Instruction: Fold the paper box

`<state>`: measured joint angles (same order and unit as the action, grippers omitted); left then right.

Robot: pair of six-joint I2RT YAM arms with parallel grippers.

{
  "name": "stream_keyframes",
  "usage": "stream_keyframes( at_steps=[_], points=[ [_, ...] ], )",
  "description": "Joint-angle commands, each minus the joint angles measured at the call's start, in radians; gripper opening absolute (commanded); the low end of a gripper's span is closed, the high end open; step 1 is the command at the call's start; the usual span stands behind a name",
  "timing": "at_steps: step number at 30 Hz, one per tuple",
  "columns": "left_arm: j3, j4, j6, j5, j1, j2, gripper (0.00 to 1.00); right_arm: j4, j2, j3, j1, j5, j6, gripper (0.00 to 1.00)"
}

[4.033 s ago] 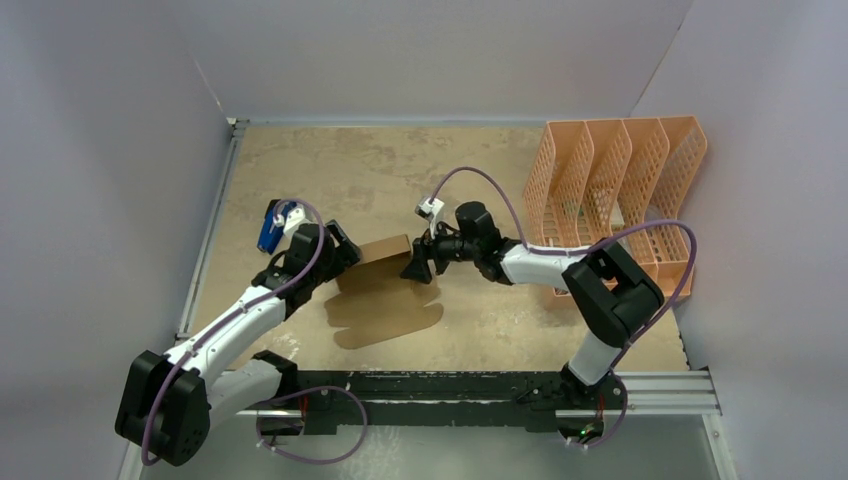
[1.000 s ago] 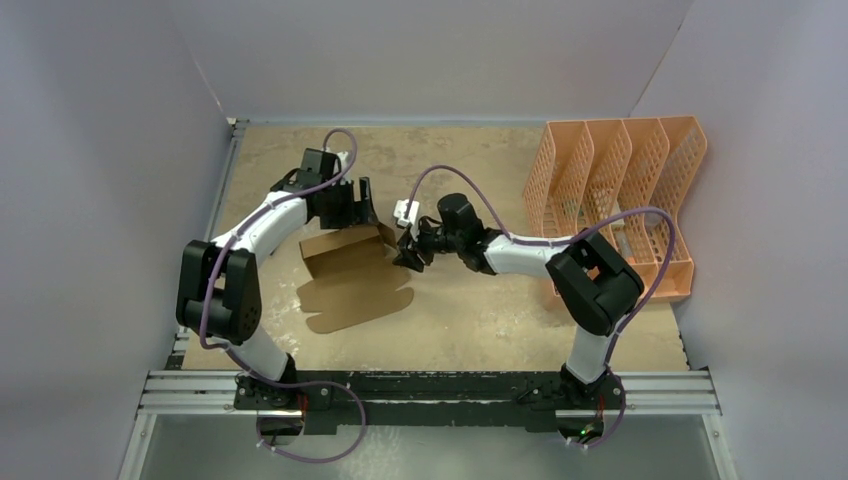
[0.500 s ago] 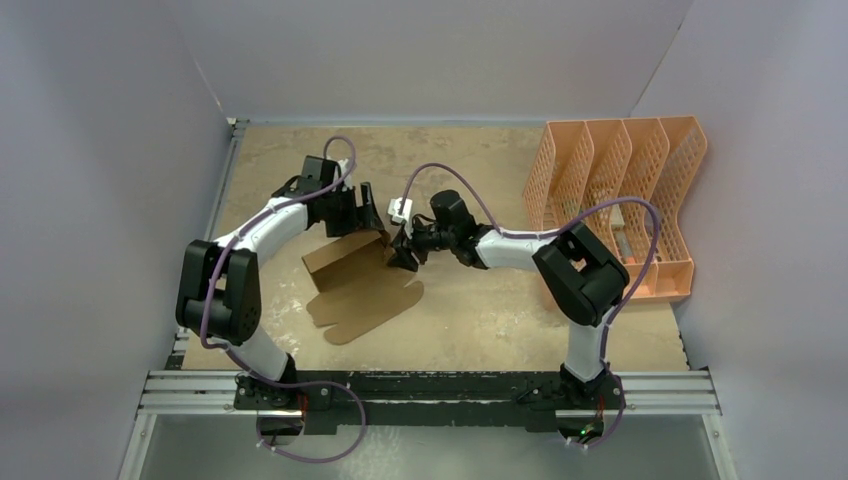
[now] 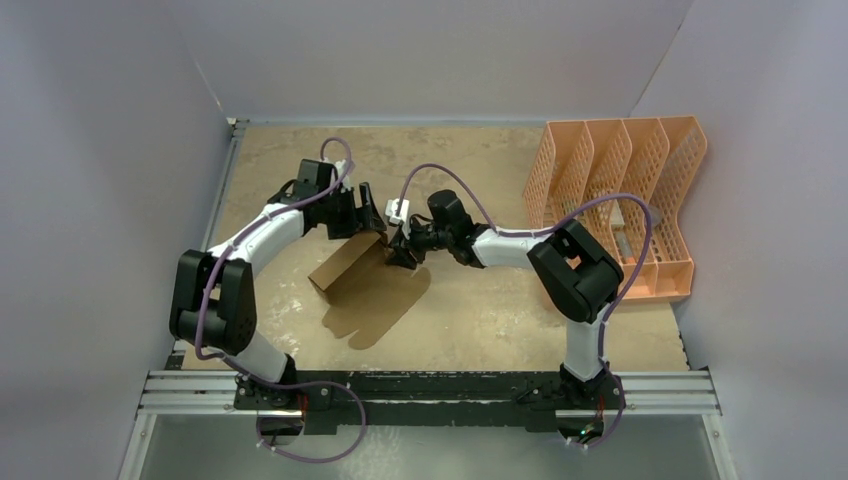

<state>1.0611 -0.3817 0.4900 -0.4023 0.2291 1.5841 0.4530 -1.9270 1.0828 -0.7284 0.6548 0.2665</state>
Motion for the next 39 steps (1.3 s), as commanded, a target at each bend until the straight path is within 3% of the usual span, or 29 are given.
stream_keyframes(
  at_steps=[1, 7, 11, 15, 21, 27, 33, 39],
  points=[
    [-0.012, 0.043, 0.016, -0.064, -0.004, -0.047, 0.76, 0.033, 0.006, 0.022, -0.005, -0.057, 0.070, 0.46],
    [-0.021, 0.052, 0.024, -0.075, -0.004, -0.042, 0.76, -0.040, -0.004, 0.090, -0.009, -0.007, 0.125, 0.45],
    [-0.019, 0.058, 0.026, -0.080, -0.004, -0.029, 0.76, -0.065, -0.008, 0.116, -0.009, 0.080, 0.114, 0.51],
    [-0.018, 0.061, 0.025, -0.088, -0.004, -0.024, 0.76, -0.102, -0.015, 0.125, -0.009, 0.070, 0.158, 0.52],
    [-0.028, 0.057, 0.014, -0.111, -0.004, -0.018, 0.76, -0.053, -0.016, 0.107, -0.009, -0.130, 0.215, 0.35],
    [-0.038, 0.073, 0.019, -0.138, -0.004, -0.020, 0.76, 0.023, -0.032, 0.121, -0.010, -0.210, 0.208, 0.14],
    [-0.040, 0.095, 0.016, -0.158, -0.004, -0.016, 0.76, 0.079, -0.049, 0.122, -0.014, -0.221, 0.171, 0.04],
    [-0.029, 0.120, 0.015, -0.177, -0.004, -0.008, 0.76, 0.138, -0.065, 0.118, -0.029, -0.229, 0.122, 0.06]
  ],
)
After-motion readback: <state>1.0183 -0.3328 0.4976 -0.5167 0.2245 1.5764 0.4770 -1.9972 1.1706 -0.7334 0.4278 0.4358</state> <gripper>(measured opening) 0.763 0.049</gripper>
